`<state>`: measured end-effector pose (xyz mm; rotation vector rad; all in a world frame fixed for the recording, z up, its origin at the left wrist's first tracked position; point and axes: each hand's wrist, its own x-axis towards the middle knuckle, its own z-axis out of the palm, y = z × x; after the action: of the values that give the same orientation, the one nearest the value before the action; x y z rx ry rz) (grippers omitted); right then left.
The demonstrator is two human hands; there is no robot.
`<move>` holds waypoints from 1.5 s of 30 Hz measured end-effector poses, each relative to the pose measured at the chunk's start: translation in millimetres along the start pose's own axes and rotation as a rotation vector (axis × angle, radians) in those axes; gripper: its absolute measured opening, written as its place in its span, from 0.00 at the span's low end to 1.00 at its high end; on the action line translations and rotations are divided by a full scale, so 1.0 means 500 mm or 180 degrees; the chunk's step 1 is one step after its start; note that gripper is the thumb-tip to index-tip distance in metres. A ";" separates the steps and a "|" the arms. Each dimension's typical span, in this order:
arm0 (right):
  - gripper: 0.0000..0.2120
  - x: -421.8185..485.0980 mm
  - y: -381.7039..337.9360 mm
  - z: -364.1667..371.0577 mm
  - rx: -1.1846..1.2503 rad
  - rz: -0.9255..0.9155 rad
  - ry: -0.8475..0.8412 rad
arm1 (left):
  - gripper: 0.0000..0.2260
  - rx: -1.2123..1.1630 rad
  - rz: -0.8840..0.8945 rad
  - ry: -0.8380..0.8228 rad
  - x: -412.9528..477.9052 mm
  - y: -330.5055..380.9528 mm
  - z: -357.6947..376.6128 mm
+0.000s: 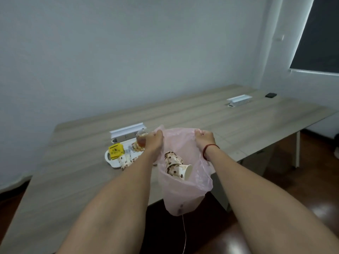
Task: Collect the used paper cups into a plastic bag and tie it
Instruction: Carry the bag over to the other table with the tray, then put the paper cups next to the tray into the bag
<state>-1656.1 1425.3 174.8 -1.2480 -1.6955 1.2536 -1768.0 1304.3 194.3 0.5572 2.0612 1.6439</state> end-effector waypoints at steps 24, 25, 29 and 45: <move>0.19 0.640 0.081 -0.006 -0.0078 0.0317 -0.0035 | 0.17 0.0484 -0.0813 0.0299 0.480 -0.027 0.378; 0.19 0.647 0.095 0.014 -0.0040 0.0366 -0.0049 | 0.17 0.0499 -0.0836 0.0342 0.493 -0.044 0.368; 0.20 0.670 0.135 0.097 -0.0031 0.0453 -0.0145 | 0.15 -0.0235 -0.1239 0.0093 0.536 -0.081 0.313; 0.20 0.653 0.215 0.286 -0.0506 0.0491 -0.0637 | 0.28 0.3528 -0.0416 -0.0724 0.596 -0.291 0.177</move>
<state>-1854.8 1700.5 22.1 -1.4089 -1.9026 1.3965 -1967.3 1512.4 7.8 0.8506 2.5997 0.2078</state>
